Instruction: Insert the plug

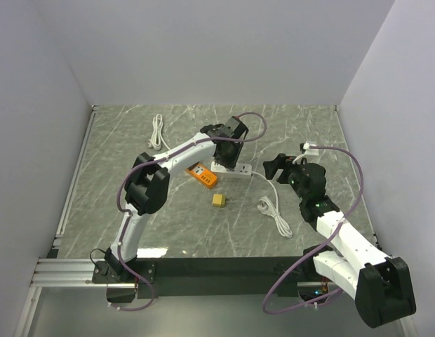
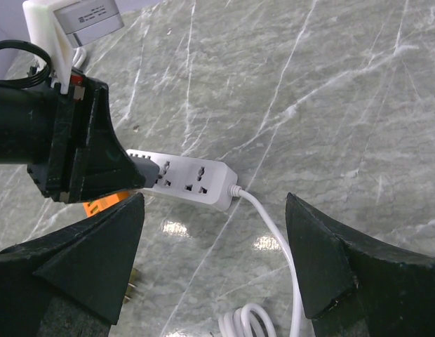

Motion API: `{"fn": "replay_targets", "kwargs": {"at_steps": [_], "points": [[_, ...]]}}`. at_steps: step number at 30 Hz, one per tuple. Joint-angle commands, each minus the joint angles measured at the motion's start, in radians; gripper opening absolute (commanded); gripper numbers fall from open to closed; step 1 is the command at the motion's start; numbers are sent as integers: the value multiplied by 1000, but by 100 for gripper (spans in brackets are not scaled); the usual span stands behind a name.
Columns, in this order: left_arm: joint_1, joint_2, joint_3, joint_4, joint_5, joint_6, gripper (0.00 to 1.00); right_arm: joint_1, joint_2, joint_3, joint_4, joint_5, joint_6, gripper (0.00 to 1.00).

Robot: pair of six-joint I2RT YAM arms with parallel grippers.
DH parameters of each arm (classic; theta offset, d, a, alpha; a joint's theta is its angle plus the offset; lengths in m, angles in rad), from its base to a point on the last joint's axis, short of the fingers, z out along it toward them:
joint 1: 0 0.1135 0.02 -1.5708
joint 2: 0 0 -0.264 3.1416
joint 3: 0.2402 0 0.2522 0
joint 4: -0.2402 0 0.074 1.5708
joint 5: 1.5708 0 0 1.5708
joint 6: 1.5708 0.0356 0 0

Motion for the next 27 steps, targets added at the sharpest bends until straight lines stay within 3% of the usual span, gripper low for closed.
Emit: {"fn": "replay_targets", "kwargs": {"at_steps": [1, 27], "points": [[-7, 16, 65, -18, -9, 7, 1, -6, -11, -3, 49, 1, -1, 87], [-30, 25, 71, -56, -61, -18, 1, -8, -32, -16, 51, -1, 1, 88]]}}
